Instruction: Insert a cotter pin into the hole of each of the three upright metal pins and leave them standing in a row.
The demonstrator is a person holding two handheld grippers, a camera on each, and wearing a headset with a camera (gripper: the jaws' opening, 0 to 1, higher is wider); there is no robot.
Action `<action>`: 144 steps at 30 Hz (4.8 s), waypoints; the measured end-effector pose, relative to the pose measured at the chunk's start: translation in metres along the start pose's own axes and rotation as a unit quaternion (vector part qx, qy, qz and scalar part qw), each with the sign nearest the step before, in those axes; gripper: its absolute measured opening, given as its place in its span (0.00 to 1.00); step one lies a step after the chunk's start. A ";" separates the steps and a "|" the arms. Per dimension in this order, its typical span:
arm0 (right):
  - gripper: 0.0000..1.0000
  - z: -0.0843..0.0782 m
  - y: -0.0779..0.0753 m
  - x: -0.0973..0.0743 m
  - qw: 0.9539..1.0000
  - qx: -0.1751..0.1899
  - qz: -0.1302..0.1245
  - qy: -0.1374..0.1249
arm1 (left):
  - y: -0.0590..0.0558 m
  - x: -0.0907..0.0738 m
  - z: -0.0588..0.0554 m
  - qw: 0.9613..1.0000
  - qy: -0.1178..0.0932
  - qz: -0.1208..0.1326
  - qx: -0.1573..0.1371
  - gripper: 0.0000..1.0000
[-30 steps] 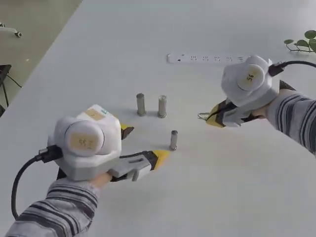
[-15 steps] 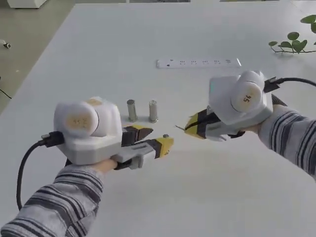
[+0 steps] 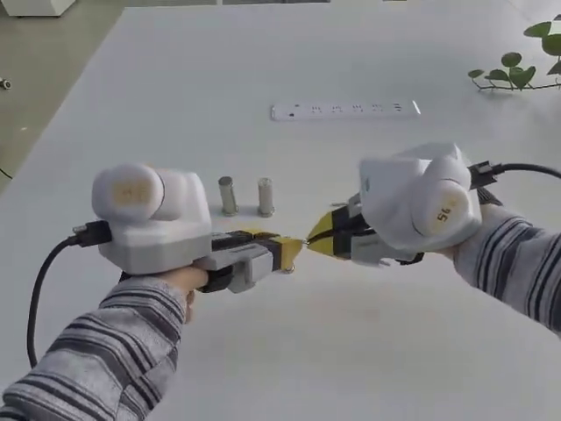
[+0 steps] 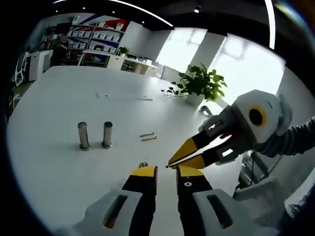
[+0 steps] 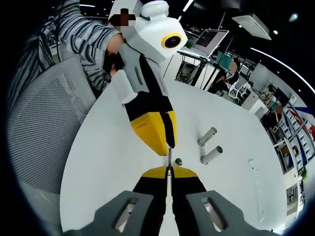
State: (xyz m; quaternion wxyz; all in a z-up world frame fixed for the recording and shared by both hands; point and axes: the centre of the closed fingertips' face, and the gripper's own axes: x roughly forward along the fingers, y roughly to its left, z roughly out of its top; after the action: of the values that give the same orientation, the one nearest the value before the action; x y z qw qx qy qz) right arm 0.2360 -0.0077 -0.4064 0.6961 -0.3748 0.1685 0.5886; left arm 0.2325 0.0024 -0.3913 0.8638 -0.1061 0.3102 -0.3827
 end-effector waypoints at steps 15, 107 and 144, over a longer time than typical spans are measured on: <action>0.00 0.009 0.005 0.002 1.000 -0.015 0.001 -0.005 | -0.006 0.003 -0.003 1.000 0.009 -0.009 -0.014 0.00; 0.00 -0.026 0.017 -0.012 0.992 0.108 0.066 0.001 | -0.002 -0.004 -0.015 0.960 0.028 -0.029 0.278 0.07; 0.00 -0.042 -0.003 0.020 0.985 0.158 0.046 0.048 | 0.049 0.048 -0.032 0.983 0.016 0.095 0.156 0.08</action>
State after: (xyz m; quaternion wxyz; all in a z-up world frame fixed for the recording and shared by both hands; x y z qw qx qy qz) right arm 0.2522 -0.0241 -0.4463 0.7098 -0.2795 0.3099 0.5675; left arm 0.2668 0.0033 -0.4586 0.8973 0.0664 0.2687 -0.3438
